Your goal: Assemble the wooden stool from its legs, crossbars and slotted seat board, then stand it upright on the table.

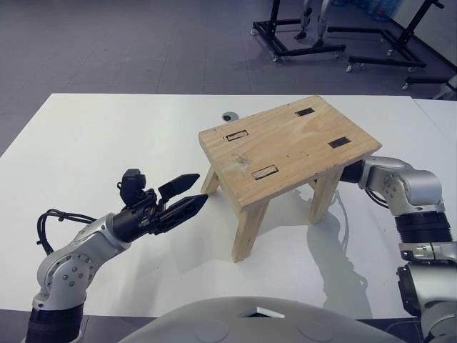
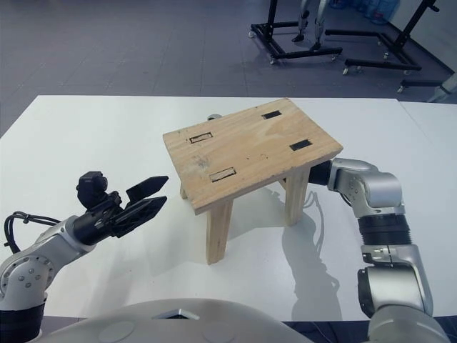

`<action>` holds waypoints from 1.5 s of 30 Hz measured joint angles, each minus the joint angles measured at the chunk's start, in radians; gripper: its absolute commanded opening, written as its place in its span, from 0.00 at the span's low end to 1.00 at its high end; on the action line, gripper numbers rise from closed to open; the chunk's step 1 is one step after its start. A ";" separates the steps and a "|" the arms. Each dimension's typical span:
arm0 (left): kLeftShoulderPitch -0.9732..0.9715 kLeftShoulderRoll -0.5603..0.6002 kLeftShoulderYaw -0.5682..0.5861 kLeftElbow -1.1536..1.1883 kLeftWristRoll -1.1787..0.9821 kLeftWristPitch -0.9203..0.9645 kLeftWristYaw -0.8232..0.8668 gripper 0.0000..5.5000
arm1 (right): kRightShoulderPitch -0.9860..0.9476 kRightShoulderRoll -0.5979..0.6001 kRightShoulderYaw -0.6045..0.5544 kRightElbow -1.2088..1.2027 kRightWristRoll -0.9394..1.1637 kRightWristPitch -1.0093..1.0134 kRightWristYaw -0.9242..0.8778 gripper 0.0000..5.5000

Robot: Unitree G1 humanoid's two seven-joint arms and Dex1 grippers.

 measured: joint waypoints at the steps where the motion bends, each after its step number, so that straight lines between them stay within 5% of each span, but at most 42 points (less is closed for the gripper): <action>1: 0.000 -0.001 -0.002 0.000 0.001 -0.001 0.000 0.98 | -0.005 -0.001 -0.005 0.002 0.010 0.025 -0.003 0.41; 15: 0.065 -0.061 -0.045 -0.037 0.068 -0.062 0.010 0.98 | -0.179 0.137 -0.284 0.025 0.129 0.733 -0.351 0.40; 23: 0.080 -0.070 -0.045 -0.038 0.088 -0.091 0.014 0.98 | -0.153 0.192 -0.399 0.044 0.288 0.755 -0.540 0.40; 35: 0.091 -0.077 -0.040 -0.100 0.130 -0.161 0.019 0.98 | 0.029 0.226 -0.544 0.012 0.899 0.751 -1.060 0.40; 41: 0.096 -0.081 -0.039 -0.098 0.156 -0.191 0.019 0.98 | 0.117 0.112 -0.433 0.042 1.375 0.571 -1.231 0.40; 45: 0.097 -0.081 -0.041 -0.095 0.156 -0.193 0.019 0.98 | 0.199 -0.004 -0.358 0.030 1.400 0.565 -1.174 0.40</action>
